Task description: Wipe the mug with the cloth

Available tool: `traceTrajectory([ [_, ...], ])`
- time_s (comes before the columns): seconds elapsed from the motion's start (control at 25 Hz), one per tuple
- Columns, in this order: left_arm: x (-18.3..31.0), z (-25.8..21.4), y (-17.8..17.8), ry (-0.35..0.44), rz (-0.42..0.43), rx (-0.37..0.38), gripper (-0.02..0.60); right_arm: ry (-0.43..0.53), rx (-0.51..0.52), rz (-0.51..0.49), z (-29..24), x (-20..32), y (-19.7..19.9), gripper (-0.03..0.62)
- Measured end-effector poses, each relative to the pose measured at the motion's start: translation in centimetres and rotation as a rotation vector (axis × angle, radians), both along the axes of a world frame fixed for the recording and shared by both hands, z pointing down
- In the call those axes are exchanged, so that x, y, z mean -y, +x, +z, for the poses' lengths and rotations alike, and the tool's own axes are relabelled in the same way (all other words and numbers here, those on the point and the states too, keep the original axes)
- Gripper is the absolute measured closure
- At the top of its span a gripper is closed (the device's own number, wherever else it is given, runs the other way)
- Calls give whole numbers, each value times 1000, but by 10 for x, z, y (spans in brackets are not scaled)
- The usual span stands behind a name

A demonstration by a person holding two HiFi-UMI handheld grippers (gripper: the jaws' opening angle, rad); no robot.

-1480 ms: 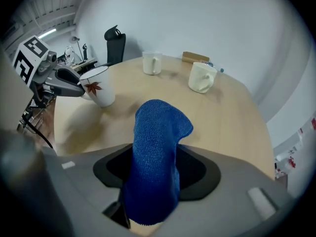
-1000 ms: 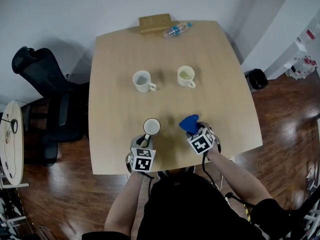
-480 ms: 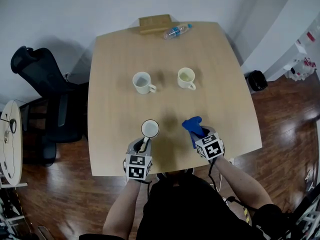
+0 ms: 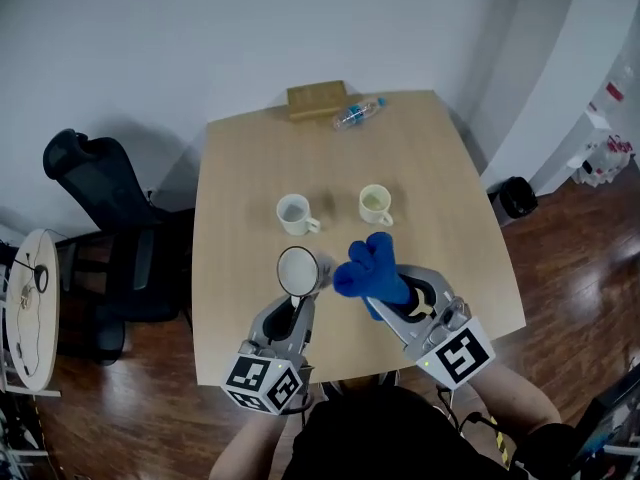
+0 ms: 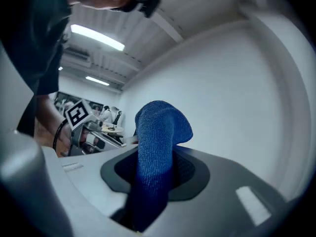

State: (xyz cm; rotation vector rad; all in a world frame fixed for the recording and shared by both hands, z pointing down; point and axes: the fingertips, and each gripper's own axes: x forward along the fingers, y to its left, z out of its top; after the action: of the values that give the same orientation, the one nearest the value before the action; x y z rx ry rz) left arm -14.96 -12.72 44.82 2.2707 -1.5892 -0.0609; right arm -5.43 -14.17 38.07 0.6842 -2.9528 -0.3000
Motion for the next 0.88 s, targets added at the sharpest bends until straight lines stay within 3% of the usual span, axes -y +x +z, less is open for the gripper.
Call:
traceTrajectory([
  [0.08,5,-39,12,52,2,-44,518,243,-132,-18,-24,-21,-17,465],
  [0.2,9,-74,28,102,18,-76,518,599,-217,6,-44,-44,-39,467],
  [0.28,10,-84,35,117,34,-102,518,694,-240,23,-46,-51,-46,469],
  [0.4,8,-91,37,132,60,-125,518,699,-236,18,-50,-54,-46,473],
  [0.52,3,-94,43,161,104,-114,518,641,-207,-18,-59,-57,-39,473],
  [0.64,-7,-94,48,194,191,-89,518,487,-134,-83,-78,-56,-27,473],
  [0.76,-23,-99,54,227,320,-58,518,190,-79,-193,-86,-46,-7,473],
  [0.88,-45,-106,64,251,477,-19,518,-221,161,-267,-106,-25,10,473],
])
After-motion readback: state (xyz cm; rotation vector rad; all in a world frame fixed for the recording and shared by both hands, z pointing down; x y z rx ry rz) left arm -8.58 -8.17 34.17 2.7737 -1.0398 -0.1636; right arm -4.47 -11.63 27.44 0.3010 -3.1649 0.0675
